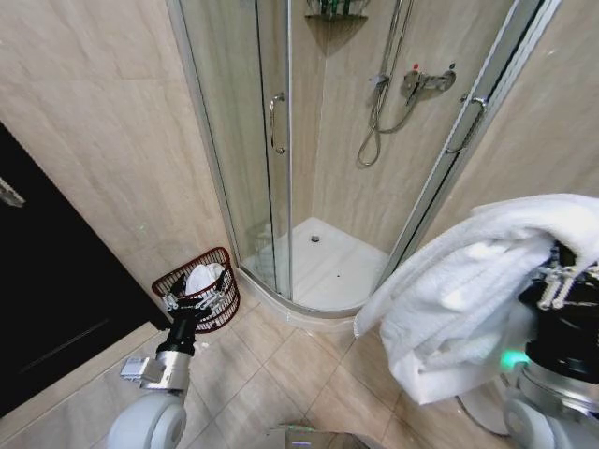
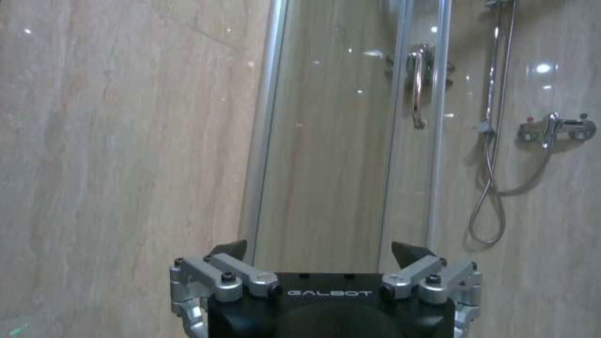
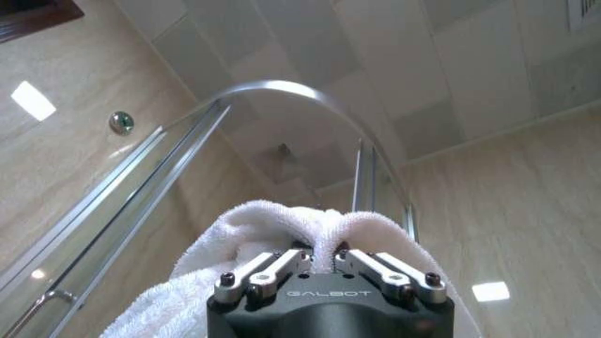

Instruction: Discard the used towel into the hamper.

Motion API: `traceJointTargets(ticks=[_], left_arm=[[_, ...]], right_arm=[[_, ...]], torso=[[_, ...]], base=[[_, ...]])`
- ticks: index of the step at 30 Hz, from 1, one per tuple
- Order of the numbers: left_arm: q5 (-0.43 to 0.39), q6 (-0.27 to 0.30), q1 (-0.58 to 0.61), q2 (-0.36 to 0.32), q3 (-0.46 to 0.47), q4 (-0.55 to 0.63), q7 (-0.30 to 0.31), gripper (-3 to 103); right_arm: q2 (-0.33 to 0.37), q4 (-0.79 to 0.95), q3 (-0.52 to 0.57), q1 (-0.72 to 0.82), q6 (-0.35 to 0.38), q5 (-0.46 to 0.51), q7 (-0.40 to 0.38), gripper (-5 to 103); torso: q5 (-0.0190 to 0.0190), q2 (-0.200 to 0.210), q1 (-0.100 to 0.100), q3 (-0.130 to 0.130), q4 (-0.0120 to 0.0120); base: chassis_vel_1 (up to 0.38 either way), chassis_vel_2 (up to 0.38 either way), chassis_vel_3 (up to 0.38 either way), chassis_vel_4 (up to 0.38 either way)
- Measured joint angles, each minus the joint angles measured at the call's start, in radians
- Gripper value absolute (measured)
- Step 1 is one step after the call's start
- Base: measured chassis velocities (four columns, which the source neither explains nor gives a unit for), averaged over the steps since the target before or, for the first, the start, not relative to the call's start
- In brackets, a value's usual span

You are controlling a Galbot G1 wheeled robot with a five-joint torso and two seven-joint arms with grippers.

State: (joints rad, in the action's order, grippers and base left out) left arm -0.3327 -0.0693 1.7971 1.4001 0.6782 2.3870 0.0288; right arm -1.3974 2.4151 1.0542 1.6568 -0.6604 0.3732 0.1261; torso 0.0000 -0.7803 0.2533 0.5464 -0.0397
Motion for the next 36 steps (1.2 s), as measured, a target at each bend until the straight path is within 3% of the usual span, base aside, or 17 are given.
traceJointTargets(ticks=[36], left_arm=[[0.000,0.000,0.000,0.000,0.000,0.000,0.000,100]], right_arm=[[0.022,0.032,0.043,0.024,0.005,0.035,-0.020,8]], torso=[[0.0000,-0.086,0.037,0.049,0.0000]], base=[[0.000,0.000,0.000,0.000]])
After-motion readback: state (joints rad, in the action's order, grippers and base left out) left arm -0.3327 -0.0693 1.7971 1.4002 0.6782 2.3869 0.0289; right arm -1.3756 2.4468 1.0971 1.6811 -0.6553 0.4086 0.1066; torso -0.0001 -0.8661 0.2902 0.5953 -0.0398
